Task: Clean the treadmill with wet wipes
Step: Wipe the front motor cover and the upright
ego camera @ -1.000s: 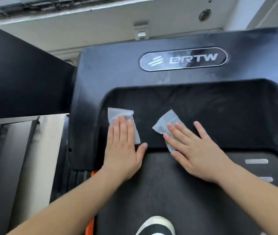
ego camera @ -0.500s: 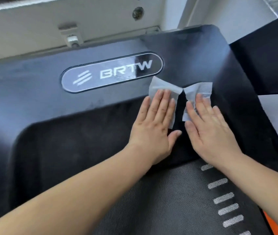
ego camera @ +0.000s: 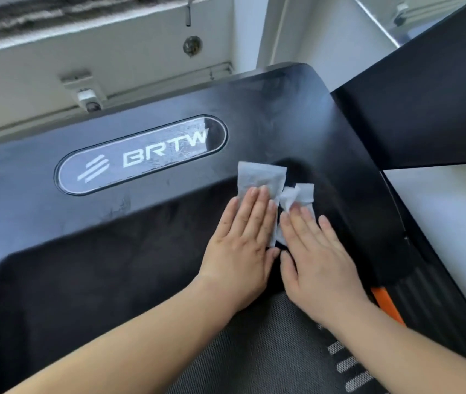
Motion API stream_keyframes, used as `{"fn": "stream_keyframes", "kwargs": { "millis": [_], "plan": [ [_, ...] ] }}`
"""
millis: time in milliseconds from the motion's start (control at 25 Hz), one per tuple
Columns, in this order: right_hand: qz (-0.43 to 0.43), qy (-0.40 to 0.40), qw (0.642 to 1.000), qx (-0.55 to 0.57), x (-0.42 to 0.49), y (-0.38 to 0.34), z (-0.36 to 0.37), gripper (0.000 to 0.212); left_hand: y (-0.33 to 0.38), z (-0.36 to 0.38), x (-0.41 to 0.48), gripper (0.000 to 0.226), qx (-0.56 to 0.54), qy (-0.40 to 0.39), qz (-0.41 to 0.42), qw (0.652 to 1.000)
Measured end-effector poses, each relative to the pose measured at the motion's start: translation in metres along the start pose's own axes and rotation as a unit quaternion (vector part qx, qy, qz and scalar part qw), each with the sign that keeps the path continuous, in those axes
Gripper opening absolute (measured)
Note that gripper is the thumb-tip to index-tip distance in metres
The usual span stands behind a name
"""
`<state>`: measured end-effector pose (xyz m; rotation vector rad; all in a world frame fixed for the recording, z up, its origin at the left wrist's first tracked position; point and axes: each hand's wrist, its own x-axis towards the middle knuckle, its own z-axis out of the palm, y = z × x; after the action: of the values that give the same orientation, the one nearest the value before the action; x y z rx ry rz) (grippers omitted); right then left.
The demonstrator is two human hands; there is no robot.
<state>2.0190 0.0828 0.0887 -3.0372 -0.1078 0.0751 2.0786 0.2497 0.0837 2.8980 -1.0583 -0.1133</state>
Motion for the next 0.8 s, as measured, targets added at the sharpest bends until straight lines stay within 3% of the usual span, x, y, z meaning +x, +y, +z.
{"fn": "stream_keyframes", "kwargs": {
  "millis": [200, 280, 320, 400, 480, 560, 600, 640, 720, 760, 800],
  "plan": [
    [-0.047, -0.025, 0.998, 0.022, -0.041, -0.001, 0.006, 0.078, 0.007, 0.015, -0.058, 0.091, -0.015, -0.005, -0.029, 0.999],
    [-0.086, -0.048, 0.995, 0.012, -0.058, 0.0, 0.003, 0.078, 0.009, 0.017, -0.082, 0.08, -0.002, 0.012, -0.015, 1.0],
    [-0.111, -0.056, 0.992, -0.002, -0.061, 0.003, 0.003, 0.068, 0.009, 0.016, -0.091, 0.065, 0.004, 0.027, 0.017, 0.999],
    [-0.131, -0.029, 0.991, -0.016, -0.056, 0.009, -0.003, 0.03, 0.006, 0.014, -0.104, 0.045, 0.008, 0.057, 0.073, 0.996],
    [-0.033, -0.04, 0.999, 0.016, -0.05, 0.013, -0.029, 0.007, 0.007, 0.001, -0.112, 0.037, -0.023, 0.054, 0.052, 0.997],
    [0.111, -0.099, 0.977, 0.151, -0.05, 0.015, -0.049, 0.021, 0.016, -0.017, -0.114, 0.021, -0.098, 0.03, -0.074, 0.992],
    [0.197, -0.117, 0.924, 0.306, -0.053, 0.016, -0.058, 0.025, 0.022, -0.024, -0.112, 0.015, -0.18, 0.031, -0.163, 0.97],
    [0.273, -0.118, 0.828, 0.475, -0.056, 0.016, -0.069, 0.024, 0.03, -0.033, -0.106, 0.016, -0.289, 0.043, -0.258, 0.921],
    [0.336, -0.127, 0.602, 0.713, -0.061, 0.018, -0.092, 0.019, 0.042, -0.057, -0.089, 0.02, -0.511, 0.066, -0.395, 0.76],
    [0.336, -0.129, 0.523, 0.773, -0.063, 0.021, -0.1, 0.021, 0.047, -0.072, -0.079, 0.02, -0.608, 0.066, -0.424, 0.668],
    [0.331, -0.123, 0.47, 0.809, -0.064, 0.025, -0.108, 0.028, 0.053, -0.087, -0.069, 0.018, -0.688, 0.056, -0.43, 0.582]
  ]
}}
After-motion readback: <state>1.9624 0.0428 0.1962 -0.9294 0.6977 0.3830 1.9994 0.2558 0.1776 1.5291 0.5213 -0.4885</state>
